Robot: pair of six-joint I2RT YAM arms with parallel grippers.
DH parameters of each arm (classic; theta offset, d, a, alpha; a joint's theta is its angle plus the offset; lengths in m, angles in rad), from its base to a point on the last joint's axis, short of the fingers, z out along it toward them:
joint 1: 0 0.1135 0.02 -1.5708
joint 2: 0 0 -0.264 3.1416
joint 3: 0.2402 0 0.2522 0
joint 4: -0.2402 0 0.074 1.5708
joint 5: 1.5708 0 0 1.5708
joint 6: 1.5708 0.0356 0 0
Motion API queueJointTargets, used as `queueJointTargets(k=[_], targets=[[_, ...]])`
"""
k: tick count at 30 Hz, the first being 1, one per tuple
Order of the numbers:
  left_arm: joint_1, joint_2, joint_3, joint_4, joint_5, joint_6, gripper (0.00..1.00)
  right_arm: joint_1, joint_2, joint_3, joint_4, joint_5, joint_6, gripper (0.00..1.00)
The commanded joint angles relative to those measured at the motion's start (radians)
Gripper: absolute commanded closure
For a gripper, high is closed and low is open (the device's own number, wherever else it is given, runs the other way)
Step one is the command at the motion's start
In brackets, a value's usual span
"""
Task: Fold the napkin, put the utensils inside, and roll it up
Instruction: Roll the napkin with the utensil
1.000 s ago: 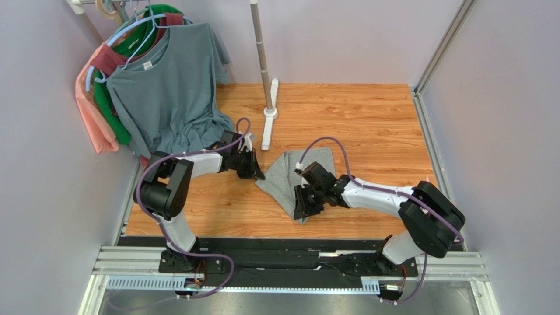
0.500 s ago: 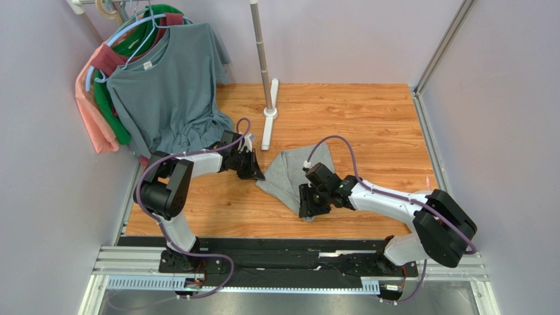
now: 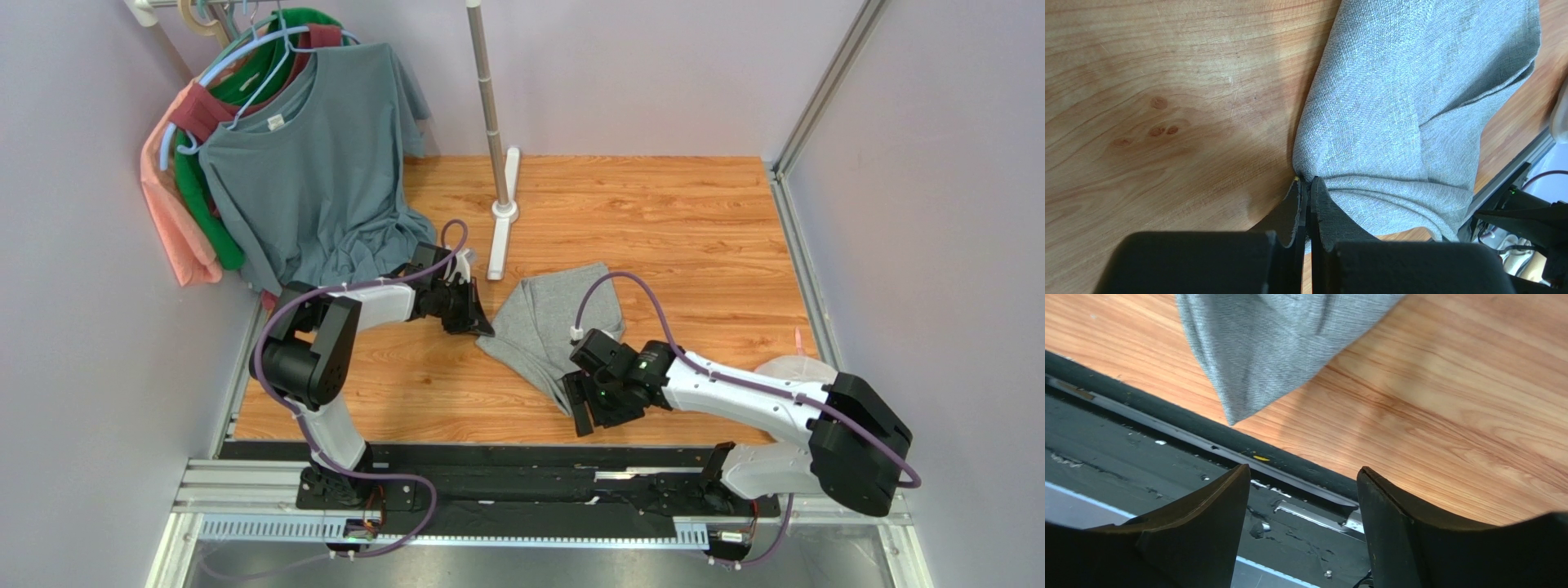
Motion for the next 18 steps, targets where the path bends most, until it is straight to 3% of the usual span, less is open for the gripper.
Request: queueJointTargets(k=[1,6,18], targets=[[0.018,0.060,-0.019,-0.091,-0.180,0.075,1.00,0.003,-0.016,-0.001,0.002,0.066,0.001,0.31],[0.018,0.059,-0.019,-0.093,-0.179,0.075,1.00,0.021,0.005,-0.017,0.126,0.098,-0.010,0.31],[0.018,0.060,-0.019,-0.095,-0.175,0.075,1.00,0.082,0.100,-0.016,0.244,0.141,0.037,0.31]])
